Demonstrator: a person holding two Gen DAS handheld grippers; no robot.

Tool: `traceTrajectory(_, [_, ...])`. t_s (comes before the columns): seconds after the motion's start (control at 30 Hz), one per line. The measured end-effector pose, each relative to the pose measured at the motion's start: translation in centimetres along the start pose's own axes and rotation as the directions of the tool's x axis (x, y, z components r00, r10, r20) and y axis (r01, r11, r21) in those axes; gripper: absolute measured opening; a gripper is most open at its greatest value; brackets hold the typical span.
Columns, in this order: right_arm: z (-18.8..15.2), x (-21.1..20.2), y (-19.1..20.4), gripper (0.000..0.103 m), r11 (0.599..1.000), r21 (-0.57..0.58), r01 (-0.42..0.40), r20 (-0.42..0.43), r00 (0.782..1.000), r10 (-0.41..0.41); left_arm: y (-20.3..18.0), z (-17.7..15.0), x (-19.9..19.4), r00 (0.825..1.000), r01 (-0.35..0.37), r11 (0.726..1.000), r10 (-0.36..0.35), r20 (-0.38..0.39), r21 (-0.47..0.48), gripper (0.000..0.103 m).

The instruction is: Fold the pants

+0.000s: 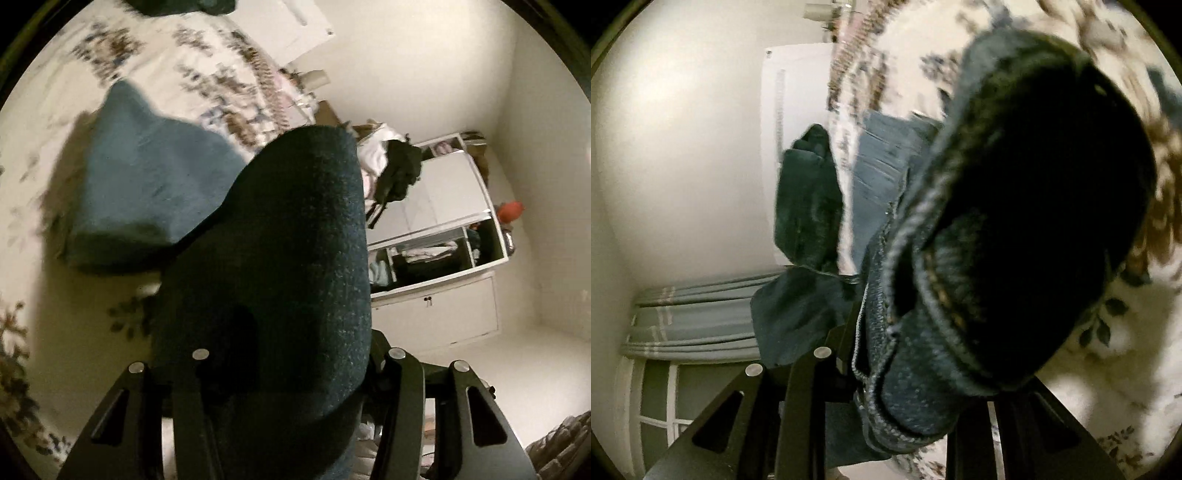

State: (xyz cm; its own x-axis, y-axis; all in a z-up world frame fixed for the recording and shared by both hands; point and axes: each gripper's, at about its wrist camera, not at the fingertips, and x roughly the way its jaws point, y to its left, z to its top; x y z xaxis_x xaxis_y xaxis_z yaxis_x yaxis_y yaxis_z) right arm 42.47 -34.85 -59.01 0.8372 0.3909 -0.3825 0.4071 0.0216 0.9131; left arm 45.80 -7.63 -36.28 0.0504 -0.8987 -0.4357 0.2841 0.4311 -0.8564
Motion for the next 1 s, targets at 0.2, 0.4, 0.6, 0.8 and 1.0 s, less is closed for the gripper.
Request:
traceTrajectory(0.2, [4.0, -5.2, 0.7, 0.024, 0.999, -0.049, 0.014, 0.017, 1.0, -0.013, 0.9, 0.3, 1.5, 1.0, -0.009, 0.999, 0.01, 0.023, -0.054, 0.041])
traceTrajectory(0.4, [6.3, -6.9, 4.3, 0.023, 0.994, -0.105, 0.016, 0.044, 0.999, -0.011, -2.1, 2.2, 2.8, 0.998, 0.059, 0.998, -0.058, 0.029, -0.02, 0.036])
traceTrajectory(0.6, [7.8, -3.8, 2.2, 0.023, 0.993, -0.065, 0.096, -0.001, 0.995, -0.096, -1.3, 2.7, 3.9, 0.991, -0.134, 0.99, 0.135, -0.021, 0.04, 0.039])
traceTrajectory(0.8, [6.9, -1.4, -6.7, 0.023, 0.985, 0.148, 0.091, -0.04, 0.996, -0.086, 4.7, 0.9, 3.5, 0.972, -0.235, 0.968, 0.233, -0.035, -0.082, 0.084])
traceTrajectory(1.0, [4.8, 1.4, -9.3, 0.024, 0.985, 0.113, 0.132, -0.123, 0.985, -0.118, 3.8, -1.4, 2.2, 0.957, -0.285, 0.958, 0.285, -0.049, 0.013, 0.094])
